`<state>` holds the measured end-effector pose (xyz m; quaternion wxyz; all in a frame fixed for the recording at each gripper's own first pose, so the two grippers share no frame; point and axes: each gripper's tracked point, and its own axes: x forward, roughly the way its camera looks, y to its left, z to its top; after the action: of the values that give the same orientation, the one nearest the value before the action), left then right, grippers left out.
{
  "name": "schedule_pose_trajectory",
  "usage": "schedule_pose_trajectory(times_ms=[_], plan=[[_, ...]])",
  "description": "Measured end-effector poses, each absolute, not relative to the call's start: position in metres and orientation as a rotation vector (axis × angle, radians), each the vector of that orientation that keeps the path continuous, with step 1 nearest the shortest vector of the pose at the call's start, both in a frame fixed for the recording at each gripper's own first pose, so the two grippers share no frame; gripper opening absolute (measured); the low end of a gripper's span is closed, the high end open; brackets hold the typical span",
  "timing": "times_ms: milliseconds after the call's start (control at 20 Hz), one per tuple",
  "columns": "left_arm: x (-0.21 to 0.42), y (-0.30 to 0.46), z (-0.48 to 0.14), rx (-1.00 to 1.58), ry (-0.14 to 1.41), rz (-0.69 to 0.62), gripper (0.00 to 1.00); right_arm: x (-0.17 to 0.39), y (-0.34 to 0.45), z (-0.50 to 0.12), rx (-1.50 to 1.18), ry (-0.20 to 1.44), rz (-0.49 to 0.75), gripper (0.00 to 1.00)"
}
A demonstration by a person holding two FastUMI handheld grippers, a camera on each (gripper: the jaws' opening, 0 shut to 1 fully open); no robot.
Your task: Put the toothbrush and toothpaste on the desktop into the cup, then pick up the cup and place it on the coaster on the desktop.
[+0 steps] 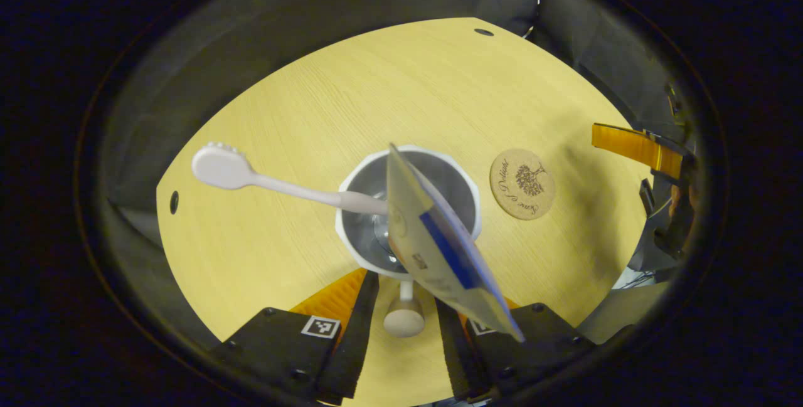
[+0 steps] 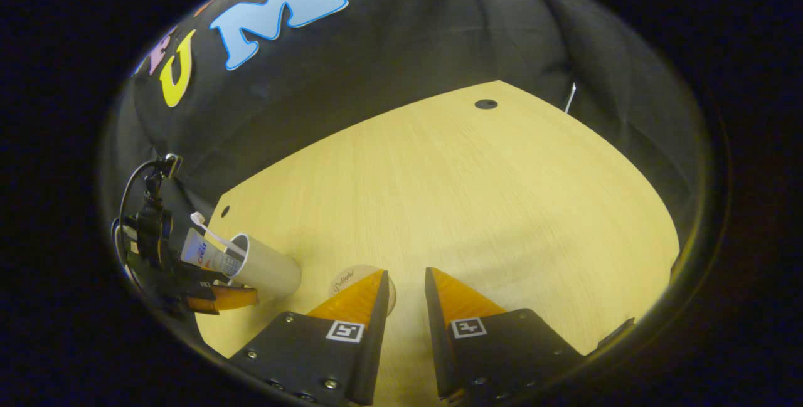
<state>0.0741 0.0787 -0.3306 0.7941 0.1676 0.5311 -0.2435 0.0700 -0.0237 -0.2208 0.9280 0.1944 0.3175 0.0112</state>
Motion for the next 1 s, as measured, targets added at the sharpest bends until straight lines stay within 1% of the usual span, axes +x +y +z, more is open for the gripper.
schedule_pose_trajectory(times_ms=[50,150,400,1000], plan=[[0.072,0.075,-0.334,0.349,1.154,-0.532,0.58,0.069,-0.026,-0.223,0.397,0.656,0.019,0.36],[0.074,0.073,-0.338,0.342,1.157,-0.522,0.36,0.066,-0.031,-0.228,0.397,0.664,0.014,0.36],[0.075,0.067,-0.333,0.362,1.125,-0.539,0.31,0.062,-0.038,-0.228,0.419,0.673,-0.004,0.36],[0.073,0.015,-0.301,0.446,1.056,-0.681,0.31,0.052,-0.055,-0.227,0.457,0.665,-0.028,0.36]])
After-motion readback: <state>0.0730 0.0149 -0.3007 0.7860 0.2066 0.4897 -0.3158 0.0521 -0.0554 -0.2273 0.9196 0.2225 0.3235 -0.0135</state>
